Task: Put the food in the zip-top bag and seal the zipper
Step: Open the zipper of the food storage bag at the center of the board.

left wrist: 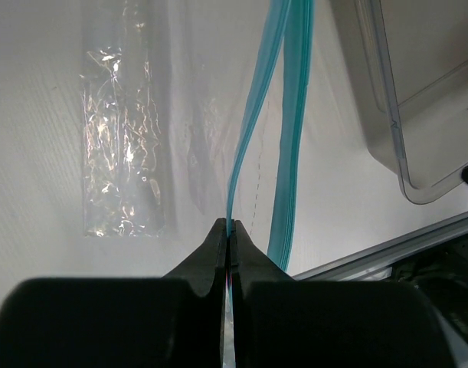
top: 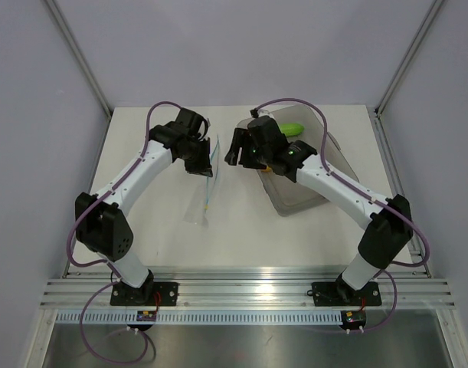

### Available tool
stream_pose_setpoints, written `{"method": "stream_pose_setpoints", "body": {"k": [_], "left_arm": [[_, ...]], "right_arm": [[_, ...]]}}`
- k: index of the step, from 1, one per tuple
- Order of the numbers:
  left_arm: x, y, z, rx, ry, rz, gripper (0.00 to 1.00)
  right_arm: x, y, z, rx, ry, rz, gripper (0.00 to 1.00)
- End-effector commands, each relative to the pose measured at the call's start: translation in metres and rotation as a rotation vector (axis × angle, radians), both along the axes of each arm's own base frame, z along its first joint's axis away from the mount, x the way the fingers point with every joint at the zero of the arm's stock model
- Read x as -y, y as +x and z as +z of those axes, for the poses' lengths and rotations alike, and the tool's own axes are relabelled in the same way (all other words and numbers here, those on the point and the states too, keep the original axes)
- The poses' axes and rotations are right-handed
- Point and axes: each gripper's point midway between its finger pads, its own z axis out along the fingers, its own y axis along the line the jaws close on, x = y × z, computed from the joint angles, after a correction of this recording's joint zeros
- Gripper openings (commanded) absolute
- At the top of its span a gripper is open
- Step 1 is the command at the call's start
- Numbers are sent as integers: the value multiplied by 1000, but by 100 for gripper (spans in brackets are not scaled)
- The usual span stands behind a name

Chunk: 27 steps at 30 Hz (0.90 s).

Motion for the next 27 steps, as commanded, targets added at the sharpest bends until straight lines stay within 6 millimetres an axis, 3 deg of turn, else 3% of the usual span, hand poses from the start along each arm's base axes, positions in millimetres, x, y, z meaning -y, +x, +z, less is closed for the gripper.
{"method": "stream_pose_setpoints", "body": {"k": [1, 7, 11, 15, 18, 19, 20, 22, 23, 25, 26, 27], "left_arm": [[5, 11, 14, 62, -13, -3, 0], [5, 11, 18, 68, -18, -5, 0], [5, 9, 19, 69, -17, -10, 0], [6, 9, 24, 81, -30, -12, 0], [4, 9, 30, 98, -26, -12, 0], [2, 8, 31, 99, -15, -11, 0], [-1, 10, 37, 117, -6, -7, 0], [-14, 12, 42, 132, 49, 1, 0], [-17, 20, 60, 178, 52, -3, 0], [-34, 29, 80, 207, 92, 24, 0], [-40, 34, 95, 245, 109, 21, 0], [-45, 47, 149, 376, 86, 50, 0]], "right_arm": [[-28, -8, 6, -1, 43, 90, 73], [-53, -18, -11, -48, 39, 155, 72], [-59, -19, -18, -55, 20, 169, 69], [-61, -15, -34, -82, -9, 163, 58], [-64, -10, -47, -102, -30, 159, 32], [-64, -6, -46, -100, -39, 152, 11], [-57, 3, -43, -85, -51, 121, 3], [-48, 15, -32, -56, -71, 98, 0], [-42, 31, -6, -9, -47, 70, 0], [-32, 45, 22, 52, -57, 55, 0], [-31, 55, 61, 131, -25, 42, 0], [-27, 59, 80, 173, -26, 31, 0]]}}
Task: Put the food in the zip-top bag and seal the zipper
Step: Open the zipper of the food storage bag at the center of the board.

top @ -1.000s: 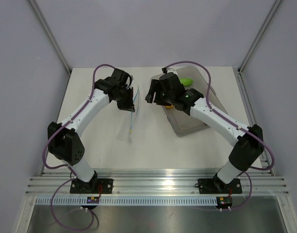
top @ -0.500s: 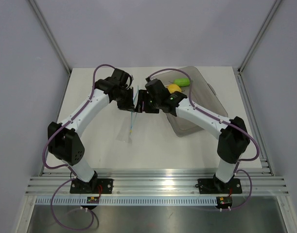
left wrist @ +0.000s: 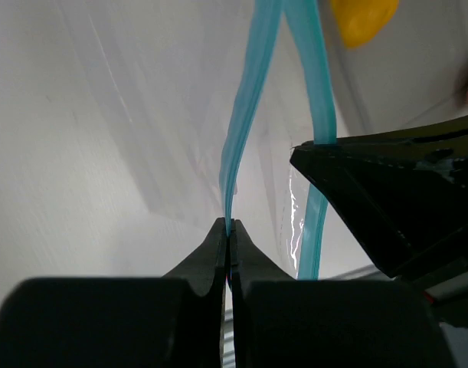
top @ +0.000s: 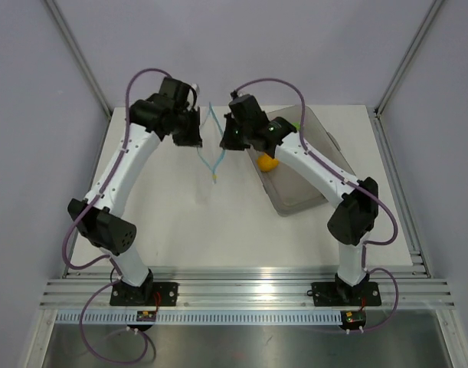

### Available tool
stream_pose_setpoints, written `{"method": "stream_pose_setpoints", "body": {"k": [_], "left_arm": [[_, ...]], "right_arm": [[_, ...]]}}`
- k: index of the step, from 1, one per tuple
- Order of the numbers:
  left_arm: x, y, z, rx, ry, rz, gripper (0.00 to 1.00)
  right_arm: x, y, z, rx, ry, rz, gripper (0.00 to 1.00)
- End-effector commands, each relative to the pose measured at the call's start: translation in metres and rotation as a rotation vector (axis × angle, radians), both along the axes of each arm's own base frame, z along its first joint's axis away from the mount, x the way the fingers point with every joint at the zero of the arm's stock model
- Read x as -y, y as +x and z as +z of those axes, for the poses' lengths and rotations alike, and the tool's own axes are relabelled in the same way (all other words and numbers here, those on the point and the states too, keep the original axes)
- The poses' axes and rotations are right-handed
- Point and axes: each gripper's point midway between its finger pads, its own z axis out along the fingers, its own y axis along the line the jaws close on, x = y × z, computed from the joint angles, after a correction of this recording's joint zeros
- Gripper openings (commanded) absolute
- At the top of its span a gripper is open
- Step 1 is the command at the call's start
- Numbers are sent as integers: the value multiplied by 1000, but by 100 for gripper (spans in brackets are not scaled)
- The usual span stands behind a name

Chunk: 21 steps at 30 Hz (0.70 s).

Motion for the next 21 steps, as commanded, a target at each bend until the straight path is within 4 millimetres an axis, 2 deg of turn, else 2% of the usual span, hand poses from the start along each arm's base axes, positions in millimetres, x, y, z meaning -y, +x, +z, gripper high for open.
{"method": "stream_pose_setpoints", "body": {"k": [1, 2, 4, 5, 6, 7, 8, 9, 10, 13, 14, 15, 16, 19, 20, 21], "left_arm": [[-32, 26, 95, 241, 37, 41, 0], [-34, 26, 120, 304, 24, 35, 0], [-29, 21, 154, 408, -44, 10, 0], [-28, 13, 165, 433, -71, -2, 0], [-27, 9, 164, 427, -75, -7, 0], [-27, 9, 142, 372, -54, -10, 0], [-29, 4, 133, 355, -44, -7, 0], [-28, 6, 114, 321, -30, -6, 0], [-29, 0, 69, 213, 7, -14, 0], [-28, -12, 13, 85, 50, -38, 0], [-30, -17, -8, 33, 77, -37, 0], [-32, -17, -17, 9, 101, -31, 0], [-31, -16, -17, 8, 107, -27, 0], [-24, -9, 3, 60, 67, -26, 0], [-22, -4, 19, 98, 52, -24, 0], [-25, -5, 22, 93, 68, -17, 0]], "right_arm": [[22, 39, 133, 308, 69, -63, 0], [23, 39, 145, 331, 76, -62, 0], [25, 38, 162, 362, 93, -64, 0], [26, 38, 159, 358, 90, -71, 0], [28, 39, 154, 354, 83, -80, 0], [32, 38, 135, 331, 64, -94, 0], [34, 37, 122, 312, 48, -102, 0], [35, 35, 113, 294, 51, -111, 0], [38, 30, 79, 233, 7, -109, 0], [43, 18, 31, 130, -42, -116, 0], [44, 15, 23, 114, -42, -112, 0], [43, 13, 18, 100, -37, -113, 0], [42, 10, 14, 90, -32, -103, 0], [43, 9, 10, 84, -41, -100, 0], [44, 10, 11, 84, -41, -104, 0], [43, 10, 10, 80, -39, -101, 0]]}}
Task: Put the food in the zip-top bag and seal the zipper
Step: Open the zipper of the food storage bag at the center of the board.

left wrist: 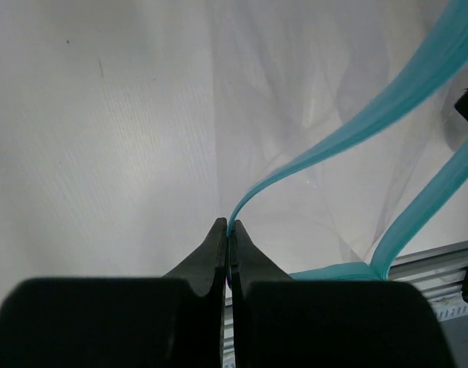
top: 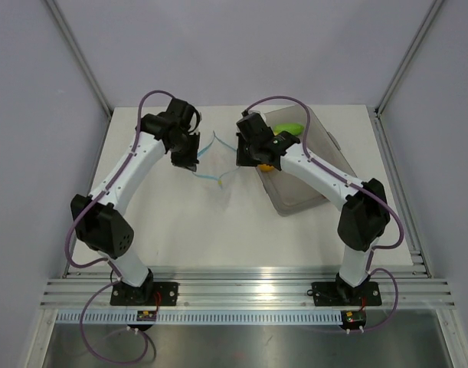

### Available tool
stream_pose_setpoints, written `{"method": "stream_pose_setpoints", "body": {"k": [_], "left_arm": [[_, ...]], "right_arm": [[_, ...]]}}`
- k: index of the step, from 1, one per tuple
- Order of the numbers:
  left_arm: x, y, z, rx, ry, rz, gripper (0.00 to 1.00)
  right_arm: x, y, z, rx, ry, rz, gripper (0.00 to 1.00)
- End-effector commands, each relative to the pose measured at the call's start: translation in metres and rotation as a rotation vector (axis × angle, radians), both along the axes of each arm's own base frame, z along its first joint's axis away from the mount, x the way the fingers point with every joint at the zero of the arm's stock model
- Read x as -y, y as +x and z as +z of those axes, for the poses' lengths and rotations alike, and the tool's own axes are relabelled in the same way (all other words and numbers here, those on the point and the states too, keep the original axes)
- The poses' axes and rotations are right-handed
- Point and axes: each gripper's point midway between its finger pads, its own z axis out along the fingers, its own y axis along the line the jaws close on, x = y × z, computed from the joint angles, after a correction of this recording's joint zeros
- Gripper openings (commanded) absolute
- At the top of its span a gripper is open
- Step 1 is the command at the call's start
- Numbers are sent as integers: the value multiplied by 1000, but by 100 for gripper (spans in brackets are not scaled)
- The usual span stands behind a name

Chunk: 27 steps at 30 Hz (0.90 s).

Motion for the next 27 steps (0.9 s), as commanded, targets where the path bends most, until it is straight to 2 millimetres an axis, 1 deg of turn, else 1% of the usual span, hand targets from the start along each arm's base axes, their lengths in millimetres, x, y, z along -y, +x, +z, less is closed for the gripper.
{"method": "stream_pose_setpoints", "body": {"k": [1, 3, 4, 6, 7, 9, 10, 12, 13, 14, 15, 16, 18, 19, 20, 21, 23, 25, 26, 27], "left_arm": [[1, 13, 71, 197, -52, 8, 0], [-2, 15, 86, 227, -46, 19, 0], [-4, 15, 95, 248, -46, 30, 0], [-14, 16, 111, 294, -16, 61, 0], [-16, 18, 130, 342, -24, 72, 0], [-22, 16, 139, 350, 1, 81, 0], [-23, 18, 141, 350, 13, 84, 0], [-24, 19, 133, 336, 28, 79, 0], [-25, 17, 117, 296, 49, 75, 0], [-26, 16, 110, 281, 56, 74, 0], [-22, 17, 104, 277, 41, 64, 0], [-22, 13, 82, 223, 56, 53, 0], [-18, 13, 70, 216, 40, 46, 0], [-16, 11, 64, 204, 31, 40, 0], [-15, 6, 45, 161, 33, 31, 0], [-7, 7, 41, 164, -5, 17, 0], [8, 3, 29, 126, -76, -15, 0], [21, 2, 21, 106, -119, -34, 0], [26, 1, 19, 98, -132, -40, 0], [37, 0, 21, 100, -157, -65, 0]], "right_arm": [[-11, 8, 40, 78, 100, 3, 0], [-18, 8, 42, 65, 139, 13, 0], [-27, 9, 44, 59, 169, 38, 0], [-36, 10, 49, 53, 213, 49, 0], [-50, 5, 57, 37, 277, 103, 0], [-63, 3, 62, 23, 338, 135, 0], [-65, 3, 64, 22, 347, 136, 0], [-65, 3, 56, 8, 340, 132, 0], [-61, 4, 45, -8, 318, 118, 0], [-59, 5, 37, -18, 302, 112, 0], [-55, 5, 26, -35, 281, 99, 0], [-47, 5, 11, -58, 259, 80, 0], [-37, 6, -5, -82, 238, 51, 0], [-30, 3, -20, -106, 221, 36, 0], [-24, 4, -24, -111, 215, 23, 0], [-19, 3, -28, -110, 201, 7, 0], [-16, 3, -28, -104, 187, 5, 1], [-15, 3, -22, -91, 187, 14, 8], [-15, 3, -20, -88, 188, 15, 10], [-15, 3, -16, -81, 192, 17, 13]]}}
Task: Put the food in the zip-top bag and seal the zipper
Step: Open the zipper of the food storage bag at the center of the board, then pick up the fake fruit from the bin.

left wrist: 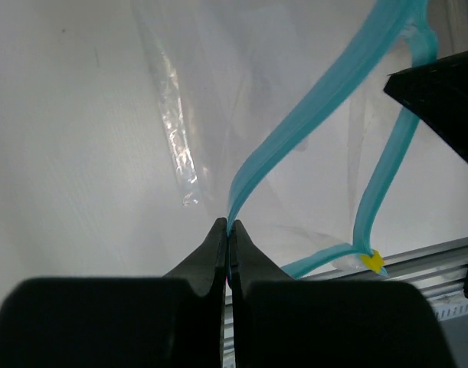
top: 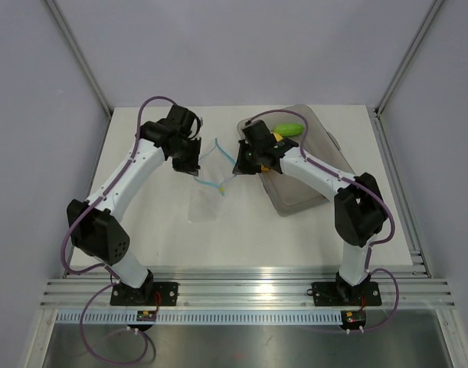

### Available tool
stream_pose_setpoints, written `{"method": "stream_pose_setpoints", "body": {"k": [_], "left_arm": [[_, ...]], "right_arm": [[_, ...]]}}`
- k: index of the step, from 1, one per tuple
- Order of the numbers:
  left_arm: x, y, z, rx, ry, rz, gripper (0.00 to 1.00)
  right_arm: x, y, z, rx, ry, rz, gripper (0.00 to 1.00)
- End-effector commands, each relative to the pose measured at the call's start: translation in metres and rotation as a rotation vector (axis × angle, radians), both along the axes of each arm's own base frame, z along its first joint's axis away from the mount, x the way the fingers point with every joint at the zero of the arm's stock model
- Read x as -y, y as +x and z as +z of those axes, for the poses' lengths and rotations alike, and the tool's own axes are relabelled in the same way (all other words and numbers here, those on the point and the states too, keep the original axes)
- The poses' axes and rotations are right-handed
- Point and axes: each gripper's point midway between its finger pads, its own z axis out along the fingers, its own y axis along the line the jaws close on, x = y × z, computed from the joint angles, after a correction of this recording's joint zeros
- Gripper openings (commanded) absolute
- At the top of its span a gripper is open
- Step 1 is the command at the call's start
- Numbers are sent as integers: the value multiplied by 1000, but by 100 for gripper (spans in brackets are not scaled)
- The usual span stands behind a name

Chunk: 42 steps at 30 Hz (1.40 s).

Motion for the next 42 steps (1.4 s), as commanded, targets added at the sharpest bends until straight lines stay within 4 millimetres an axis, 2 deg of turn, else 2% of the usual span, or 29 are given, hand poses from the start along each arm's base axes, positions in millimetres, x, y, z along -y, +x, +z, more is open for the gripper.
{"method": "stream_pose_setpoints", "body": {"k": [1, 2, 5, 7, 10, 17, 20, 21, 22, 23, 24, 26, 28, 31, 33, 38, 42], "left_arm": [[42, 13, 18, 78, -144, -74, 0], [45, 14, 17, 74, -140, -72, 0], [53, 15, 11, 52, -123, -80, 0], [56, 17, 11, 54, -111, -84, 0], [58, 19, 7, 42, -94, -89, 0], [57, 21, 0, 25, -69, -83, 0], [57, 23, 0, 26, -61, -80, 0], [58, 23, 1, 28, -62, -82, 0], [58, 22, 1, 28, -63, -81, 0], [57, 23, 1, 28, -58, -80, 0], [59, 22, 2, 30, -61, -80, 0], [60, 22, 3, 31, -62, -82, 0], [61, 23, 4, 37, -64, -79, 0], [65, 25, 8, 43, -71, -79, 0], [69, 26, 9, 42, -74, -80, 0], [79, 30, 12, 49, -77, -87, 0], [86, 32, 8, 39, -77, -95, 0]], "right_arm": [[-2, 10, 32, 85, 35, -12, 16], [-1, 10, 33, 86, 38, -17, 22], [-2, 9, 41, 96, 50, -14, 26], [-1, 8, 49, 110, 62, -18, 37], [1, 6, 59, 125, 75, -19, 48], [8, 0, 90, 180, 107, -26, 56], [19, -1, 104, 216, 93, -58, 62], [35, 4, 106, 242, 59, -116, 65], [43, 6, 106, 248, 52, -138, 68], [52, 9, 104, 243, 48, -167, 71], [71, 19, 95, 220, 38, -214, 79], [90, 27, 80, 181, 25, -270, 88], [111, 39, 60, 150, 0, -345, 93], [120, 56, 32, 95, -6, -404, 95], [119, 66, 14, 55, 6, -431, 96], [130, 90, -9, 0, 52, -522, 98], [130, 103, -28, -33, 37, -542, 99]]}}
